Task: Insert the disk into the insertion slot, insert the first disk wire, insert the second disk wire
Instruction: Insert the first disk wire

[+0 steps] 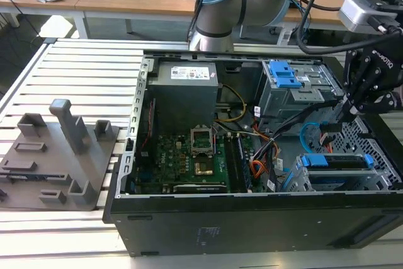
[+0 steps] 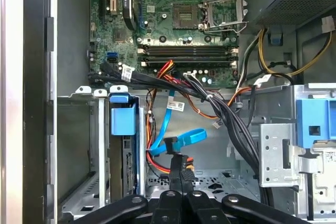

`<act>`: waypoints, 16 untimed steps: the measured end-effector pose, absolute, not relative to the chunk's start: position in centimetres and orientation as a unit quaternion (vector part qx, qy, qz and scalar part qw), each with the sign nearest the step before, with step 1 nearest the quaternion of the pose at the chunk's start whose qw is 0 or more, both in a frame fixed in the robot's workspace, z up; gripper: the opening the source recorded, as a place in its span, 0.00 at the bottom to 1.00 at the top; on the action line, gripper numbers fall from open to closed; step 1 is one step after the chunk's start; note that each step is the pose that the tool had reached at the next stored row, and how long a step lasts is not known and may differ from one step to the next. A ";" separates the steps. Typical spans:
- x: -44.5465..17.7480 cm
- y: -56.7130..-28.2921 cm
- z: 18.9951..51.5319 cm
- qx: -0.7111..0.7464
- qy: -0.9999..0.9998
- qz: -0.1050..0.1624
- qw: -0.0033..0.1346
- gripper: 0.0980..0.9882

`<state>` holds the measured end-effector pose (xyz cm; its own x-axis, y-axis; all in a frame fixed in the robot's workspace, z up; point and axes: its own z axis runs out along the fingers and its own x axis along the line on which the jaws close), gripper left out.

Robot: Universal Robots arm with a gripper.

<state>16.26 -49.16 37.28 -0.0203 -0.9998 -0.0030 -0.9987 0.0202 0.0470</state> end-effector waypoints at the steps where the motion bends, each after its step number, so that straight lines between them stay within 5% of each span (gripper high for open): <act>1: 16.3 -49.2 37.0 0.700 -0.714 -0.018 0.015 0.01; 6: 16.3 -49.2 37.0 0.700 -0.714 -0.018 0.015 0.01; 11: 16.3 -49.2 36.9 0.700 -0.714 -0.018 0.015 0.23; 16: 15.5 -49.1 36.4 0.699 -0.715 -0.016 0.017 0.23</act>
<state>15.53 -49.08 36.36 -0.0222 -0.9998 0.0019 -0.9987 0.0223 0.0455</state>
